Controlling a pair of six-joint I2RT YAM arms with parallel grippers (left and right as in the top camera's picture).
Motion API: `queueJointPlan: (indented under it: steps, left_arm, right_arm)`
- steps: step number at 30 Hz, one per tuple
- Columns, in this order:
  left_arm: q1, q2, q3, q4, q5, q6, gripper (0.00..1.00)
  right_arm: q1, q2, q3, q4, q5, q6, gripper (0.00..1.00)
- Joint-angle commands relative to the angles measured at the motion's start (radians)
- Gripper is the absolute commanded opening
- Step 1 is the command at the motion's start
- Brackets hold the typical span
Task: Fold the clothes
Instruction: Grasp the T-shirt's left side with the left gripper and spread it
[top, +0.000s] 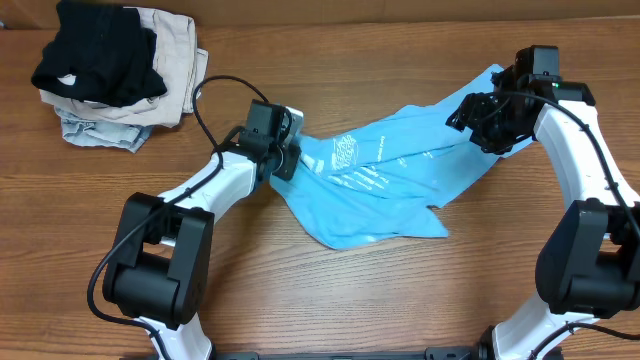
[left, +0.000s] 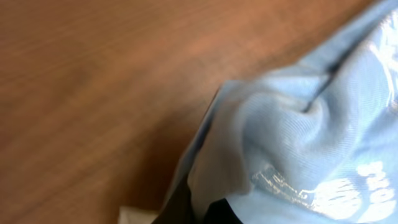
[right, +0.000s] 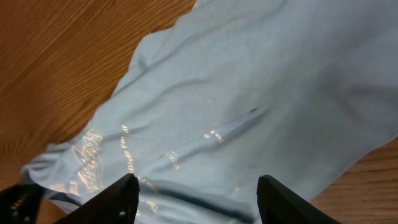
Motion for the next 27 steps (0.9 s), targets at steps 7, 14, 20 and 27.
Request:
queueJointPlan:
  steps: [7, 14, 20, 27]
  left_arm:
    - [0.081, 0.008, 0.036, 0.211, -0.134, 0.003, 0.04]
    - [0.119, 0.008, 0.136, 0.291, -0.291, 0.04, 0.9]
    - [0.093, 0.002, 0.315, -0.068, -0.143, 0.049, 1.0]
    - [0.009, 0.002, 0.434, -0.505, 0.201, 0.182, 1.0]
  right_arm:
    - [0.003, -0.029, -0.001, 0.022, 0.019, -0.006, 0.64]
    - [0.002, -0.029, -0.001, 0.033, 0.019, -0.006, 0.66]
    - [0.002, -0.029, -0.001, 0.034, 0.019, -0.007, 0.69]
    - [0.002, -0.029, -0.001, 0.033, 0.035, -0.008, 0.7]
